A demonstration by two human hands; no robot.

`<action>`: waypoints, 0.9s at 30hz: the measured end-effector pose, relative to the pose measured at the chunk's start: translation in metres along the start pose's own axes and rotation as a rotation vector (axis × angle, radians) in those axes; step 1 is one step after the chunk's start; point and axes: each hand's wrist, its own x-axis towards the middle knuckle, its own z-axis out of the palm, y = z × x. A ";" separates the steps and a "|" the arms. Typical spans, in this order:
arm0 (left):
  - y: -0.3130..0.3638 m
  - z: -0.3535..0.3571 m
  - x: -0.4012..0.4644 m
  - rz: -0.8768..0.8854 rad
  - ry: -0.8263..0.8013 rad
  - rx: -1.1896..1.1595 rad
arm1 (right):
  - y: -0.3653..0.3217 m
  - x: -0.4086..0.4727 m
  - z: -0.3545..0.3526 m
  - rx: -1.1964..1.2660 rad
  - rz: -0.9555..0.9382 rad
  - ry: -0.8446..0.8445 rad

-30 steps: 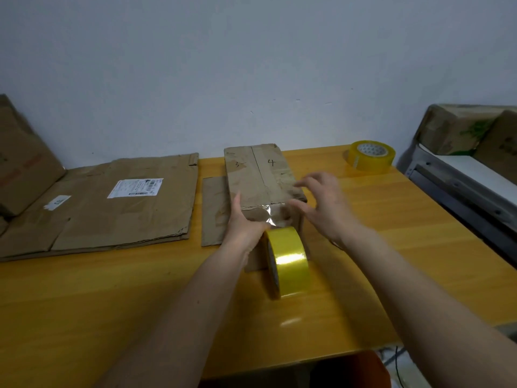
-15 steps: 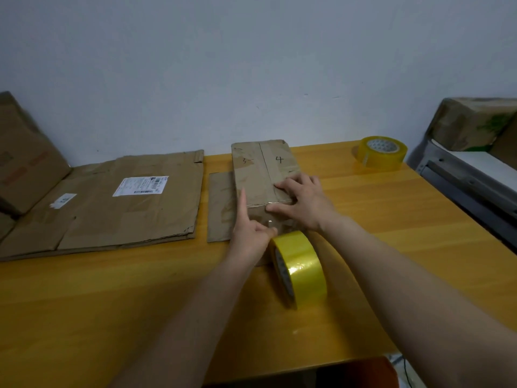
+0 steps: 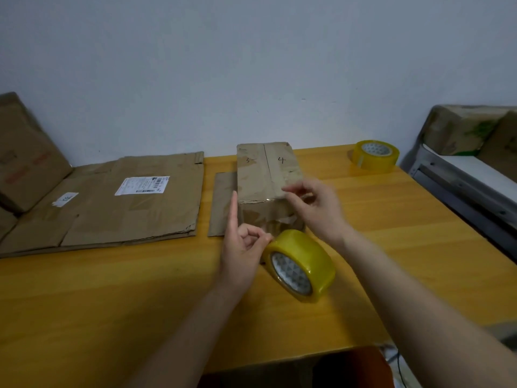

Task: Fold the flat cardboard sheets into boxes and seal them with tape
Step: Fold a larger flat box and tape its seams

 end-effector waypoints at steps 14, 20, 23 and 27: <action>0.027 -0.001 -0.011 -0.234 0.000 0.131 | -0.020 -0.036 -0.005 0.227 0.148 -0.278; 0.040 -0.018 -0.007 -0.129 0.000 0.212 | -0.028 -0.043 0.000 0.153 0.038 -0.273; 0.046 -0.032 0.000 -0.067 -0.108 0.333 | -0.027 -0.036 0.006 0.218 0.090 -0.157; 0.051 -0.047 0.009 -0.035 -0.260 0.407 | -0.009 0.000 0.002 -0.282 0.067 -0.075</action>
